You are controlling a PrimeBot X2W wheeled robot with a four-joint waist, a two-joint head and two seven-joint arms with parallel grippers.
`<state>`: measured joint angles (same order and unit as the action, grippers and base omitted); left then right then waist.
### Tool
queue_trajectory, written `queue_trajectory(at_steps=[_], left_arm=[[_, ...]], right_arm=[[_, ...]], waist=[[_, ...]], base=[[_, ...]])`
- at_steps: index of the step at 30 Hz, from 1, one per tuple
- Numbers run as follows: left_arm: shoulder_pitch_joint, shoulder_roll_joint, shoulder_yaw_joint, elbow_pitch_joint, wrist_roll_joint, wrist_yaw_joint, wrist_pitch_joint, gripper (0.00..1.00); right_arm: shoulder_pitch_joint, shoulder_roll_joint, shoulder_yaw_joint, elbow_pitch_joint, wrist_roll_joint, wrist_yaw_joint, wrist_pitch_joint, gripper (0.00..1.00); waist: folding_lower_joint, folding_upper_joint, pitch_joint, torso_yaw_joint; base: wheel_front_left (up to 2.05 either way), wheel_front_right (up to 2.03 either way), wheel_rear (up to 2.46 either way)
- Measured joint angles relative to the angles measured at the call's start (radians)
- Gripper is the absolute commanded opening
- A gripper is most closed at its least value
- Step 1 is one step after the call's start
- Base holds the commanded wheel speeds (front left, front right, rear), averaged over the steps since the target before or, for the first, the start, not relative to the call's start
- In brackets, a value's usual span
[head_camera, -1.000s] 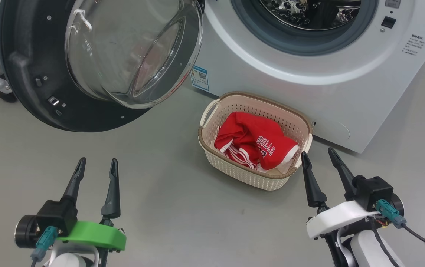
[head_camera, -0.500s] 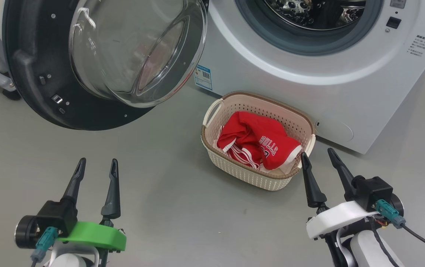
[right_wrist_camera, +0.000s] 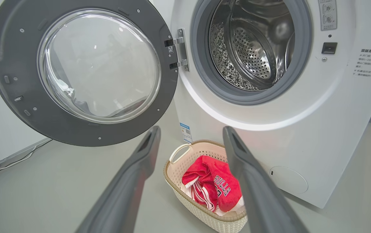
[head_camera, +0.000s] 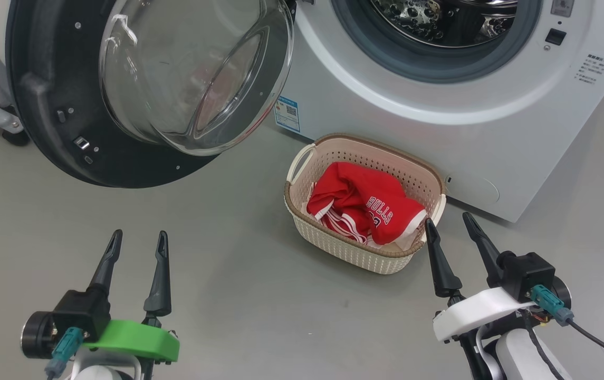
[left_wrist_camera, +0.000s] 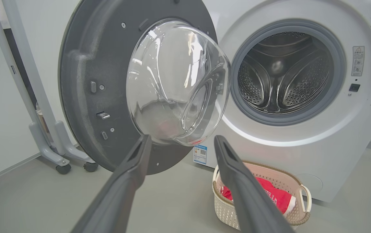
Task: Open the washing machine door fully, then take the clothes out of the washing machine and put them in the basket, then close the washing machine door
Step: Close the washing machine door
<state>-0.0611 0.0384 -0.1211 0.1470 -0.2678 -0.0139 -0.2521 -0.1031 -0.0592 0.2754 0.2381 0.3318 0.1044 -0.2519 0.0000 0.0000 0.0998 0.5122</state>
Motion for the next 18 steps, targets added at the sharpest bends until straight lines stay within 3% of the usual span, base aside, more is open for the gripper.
queue_trajectory(at_steps=[13,16,18], left_arm=[[0.001,0.000,0.008,-0.007,0.006,0.000,0.000,1.00],[0.002,0.000,0.012,-0.011,0.006,0.000,0.000,0.00],[0.004,0.000,0.016,-0.019,0.006,0.000,0.000,0.00]], right_arm=[[0.000,0.002,0.005,0.000,0.000,0.000,0.000,1.00],[0.000,0.002,0.007,-0.001,0.000,0.000,0.000,1.00],[0.000,0.002,0.012,-0.003,0.000,0.000,0.000,1.00]], waist=[[0.0000,0.0000,0.003,-0.009],[0.0000,0.0000,0.008,-0.010],[0.0000,0.0000,0.015,-0.011]], base=[[0.00,0.00,0.00],[0.00,0.00,0.00],[0.00,0.00,0.00]])
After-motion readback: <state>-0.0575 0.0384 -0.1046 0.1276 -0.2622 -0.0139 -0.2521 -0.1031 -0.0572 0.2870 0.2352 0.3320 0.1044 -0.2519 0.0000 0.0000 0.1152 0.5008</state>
